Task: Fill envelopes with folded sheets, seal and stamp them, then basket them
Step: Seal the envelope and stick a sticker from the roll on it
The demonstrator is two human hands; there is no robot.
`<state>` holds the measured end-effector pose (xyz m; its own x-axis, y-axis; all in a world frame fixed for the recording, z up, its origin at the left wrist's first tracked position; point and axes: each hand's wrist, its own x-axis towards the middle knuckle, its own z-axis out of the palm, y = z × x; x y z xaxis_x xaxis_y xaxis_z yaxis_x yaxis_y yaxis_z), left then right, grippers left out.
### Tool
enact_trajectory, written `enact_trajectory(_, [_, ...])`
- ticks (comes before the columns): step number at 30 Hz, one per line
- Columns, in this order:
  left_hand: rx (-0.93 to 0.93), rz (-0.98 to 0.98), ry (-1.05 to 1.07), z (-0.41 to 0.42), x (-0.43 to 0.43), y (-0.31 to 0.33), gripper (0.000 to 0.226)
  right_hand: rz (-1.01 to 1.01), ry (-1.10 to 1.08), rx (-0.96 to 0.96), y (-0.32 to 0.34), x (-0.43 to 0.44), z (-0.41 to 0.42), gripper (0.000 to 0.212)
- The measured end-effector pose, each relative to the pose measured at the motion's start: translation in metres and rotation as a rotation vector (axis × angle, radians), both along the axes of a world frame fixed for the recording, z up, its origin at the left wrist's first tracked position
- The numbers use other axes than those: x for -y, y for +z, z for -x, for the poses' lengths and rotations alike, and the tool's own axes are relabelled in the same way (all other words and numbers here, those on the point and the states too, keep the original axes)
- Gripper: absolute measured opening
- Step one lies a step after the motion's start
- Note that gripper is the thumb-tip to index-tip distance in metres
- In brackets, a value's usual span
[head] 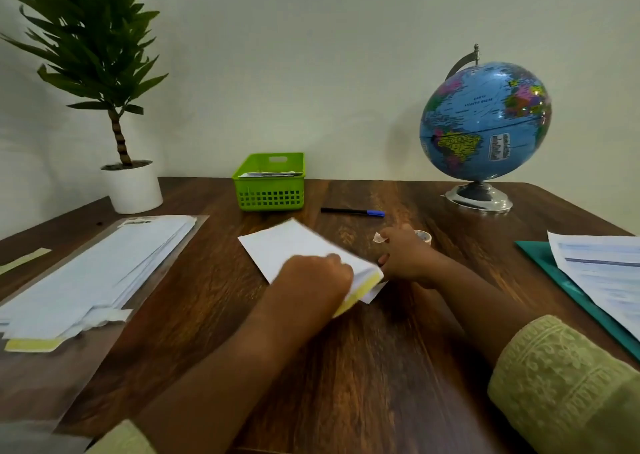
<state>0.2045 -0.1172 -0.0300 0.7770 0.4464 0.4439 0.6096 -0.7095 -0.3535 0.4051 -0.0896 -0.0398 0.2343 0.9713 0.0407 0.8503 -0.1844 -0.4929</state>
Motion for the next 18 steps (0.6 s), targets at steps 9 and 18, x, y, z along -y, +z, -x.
enact_trajectory(9, [-0.154, 0.363, -0.158, 0.008, -0.003, 0.0, 0.022, -0.32, -0.11, -0.227, 0.01, 0.008, -0.017, 0.04])
enact_trajectory(18, [-0.016, 0.715, 0.048, 0.023, -0.025, 0.025, 0.038, -0.528, -0.22, -0.378, 0.005, 0.002, -0.005, 0.022])
